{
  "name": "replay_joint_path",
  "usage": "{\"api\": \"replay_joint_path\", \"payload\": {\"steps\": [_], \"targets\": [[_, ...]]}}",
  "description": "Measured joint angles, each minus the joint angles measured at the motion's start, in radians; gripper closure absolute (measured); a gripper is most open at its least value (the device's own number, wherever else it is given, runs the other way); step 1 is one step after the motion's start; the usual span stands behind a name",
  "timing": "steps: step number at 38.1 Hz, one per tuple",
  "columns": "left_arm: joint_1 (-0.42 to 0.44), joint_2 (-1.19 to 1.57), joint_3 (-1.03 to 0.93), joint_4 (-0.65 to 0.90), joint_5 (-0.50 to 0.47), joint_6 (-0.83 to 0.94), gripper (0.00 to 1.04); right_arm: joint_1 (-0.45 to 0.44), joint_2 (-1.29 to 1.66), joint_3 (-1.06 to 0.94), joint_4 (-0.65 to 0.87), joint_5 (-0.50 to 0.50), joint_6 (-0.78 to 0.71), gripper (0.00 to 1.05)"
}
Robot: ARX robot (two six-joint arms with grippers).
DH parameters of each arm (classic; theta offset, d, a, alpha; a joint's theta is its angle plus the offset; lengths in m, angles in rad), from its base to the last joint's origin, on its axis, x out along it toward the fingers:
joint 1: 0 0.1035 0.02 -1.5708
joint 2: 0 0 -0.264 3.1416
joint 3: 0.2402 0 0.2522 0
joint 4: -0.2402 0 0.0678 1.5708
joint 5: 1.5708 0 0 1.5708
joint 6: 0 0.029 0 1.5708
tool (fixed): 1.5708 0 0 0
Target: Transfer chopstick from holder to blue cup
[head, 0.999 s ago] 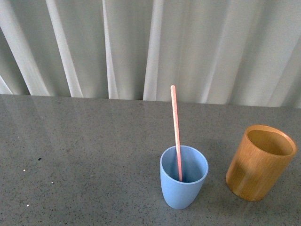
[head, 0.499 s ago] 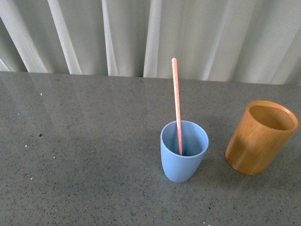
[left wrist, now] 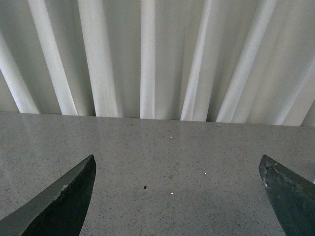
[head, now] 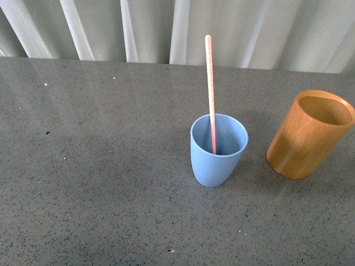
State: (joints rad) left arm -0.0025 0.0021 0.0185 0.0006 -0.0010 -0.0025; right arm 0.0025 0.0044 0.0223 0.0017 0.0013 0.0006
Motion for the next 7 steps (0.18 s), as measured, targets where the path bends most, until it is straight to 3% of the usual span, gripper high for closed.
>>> {"api": "replay_joint_path", "payload": {"steps": [7], "targets": [[0.000,0.000,0.000,0.000,0.000,0.000,0.07,0.000,0.000,0.000,0.000,0.000,0.000,0.10]]}}
